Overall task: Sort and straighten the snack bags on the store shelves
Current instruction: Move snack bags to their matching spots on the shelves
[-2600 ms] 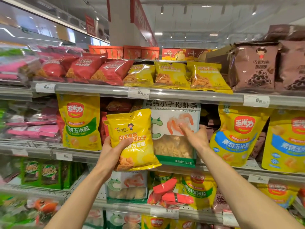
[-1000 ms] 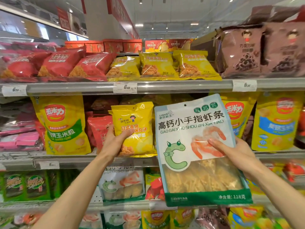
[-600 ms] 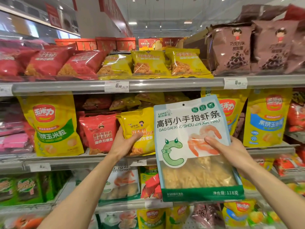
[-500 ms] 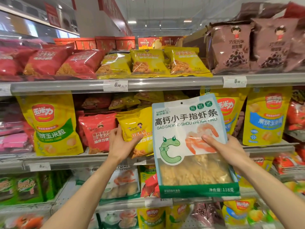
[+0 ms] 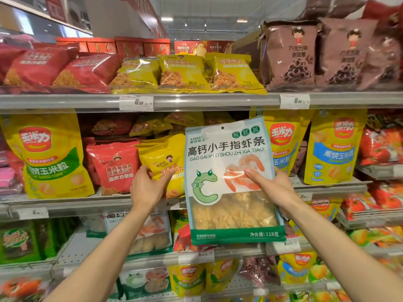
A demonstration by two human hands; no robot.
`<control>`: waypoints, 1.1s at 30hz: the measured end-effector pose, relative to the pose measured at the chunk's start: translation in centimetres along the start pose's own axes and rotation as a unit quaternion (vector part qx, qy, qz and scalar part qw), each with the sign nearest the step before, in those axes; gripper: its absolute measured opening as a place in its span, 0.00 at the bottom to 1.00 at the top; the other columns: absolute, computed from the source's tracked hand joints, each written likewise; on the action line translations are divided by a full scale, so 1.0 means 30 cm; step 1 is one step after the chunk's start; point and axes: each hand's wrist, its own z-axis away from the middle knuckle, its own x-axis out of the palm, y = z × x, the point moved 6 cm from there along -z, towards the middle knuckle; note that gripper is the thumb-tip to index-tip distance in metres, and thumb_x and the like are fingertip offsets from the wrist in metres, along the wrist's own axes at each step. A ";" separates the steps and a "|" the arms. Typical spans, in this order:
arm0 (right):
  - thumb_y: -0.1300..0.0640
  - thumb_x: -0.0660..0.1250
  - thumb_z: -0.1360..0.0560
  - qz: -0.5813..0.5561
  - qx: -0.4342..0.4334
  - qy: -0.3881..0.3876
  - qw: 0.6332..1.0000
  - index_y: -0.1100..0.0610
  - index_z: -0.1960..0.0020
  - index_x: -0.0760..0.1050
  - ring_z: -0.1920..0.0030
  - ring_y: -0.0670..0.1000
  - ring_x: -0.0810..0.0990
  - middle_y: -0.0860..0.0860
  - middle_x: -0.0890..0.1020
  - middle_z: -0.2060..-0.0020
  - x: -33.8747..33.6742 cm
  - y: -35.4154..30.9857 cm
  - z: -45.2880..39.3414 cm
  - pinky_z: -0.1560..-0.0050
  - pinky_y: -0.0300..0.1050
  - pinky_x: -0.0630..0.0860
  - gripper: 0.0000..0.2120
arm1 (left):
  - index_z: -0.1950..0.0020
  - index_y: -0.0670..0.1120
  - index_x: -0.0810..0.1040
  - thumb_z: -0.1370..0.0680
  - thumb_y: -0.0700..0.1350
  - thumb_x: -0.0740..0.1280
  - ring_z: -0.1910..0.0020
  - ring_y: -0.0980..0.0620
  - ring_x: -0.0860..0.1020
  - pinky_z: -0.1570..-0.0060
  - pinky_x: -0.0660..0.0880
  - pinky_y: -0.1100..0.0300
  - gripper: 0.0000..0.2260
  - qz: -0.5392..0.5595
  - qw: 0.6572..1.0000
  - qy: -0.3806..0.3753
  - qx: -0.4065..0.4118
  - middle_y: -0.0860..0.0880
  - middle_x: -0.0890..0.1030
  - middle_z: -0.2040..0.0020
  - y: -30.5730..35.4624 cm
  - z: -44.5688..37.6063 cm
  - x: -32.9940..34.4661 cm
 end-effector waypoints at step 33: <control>0.41 0.79 0.34 0.025 -0.002 0.080 0.997 0.49 0.40 0.77 0.56 0.43 0.87 0.46 0.87 0.50 -0.275 0.033 0.095 0.57 0.40 0.79 0.27 | 0.51 0.43 0.72 0.27 0.62 0.75 0.56 0.44 0.78 0.59 0.74 0.51 0.24 -0.047 0.977 -0.193 0.072 0.50 0.79 0.57 0.217 -0.036 0.343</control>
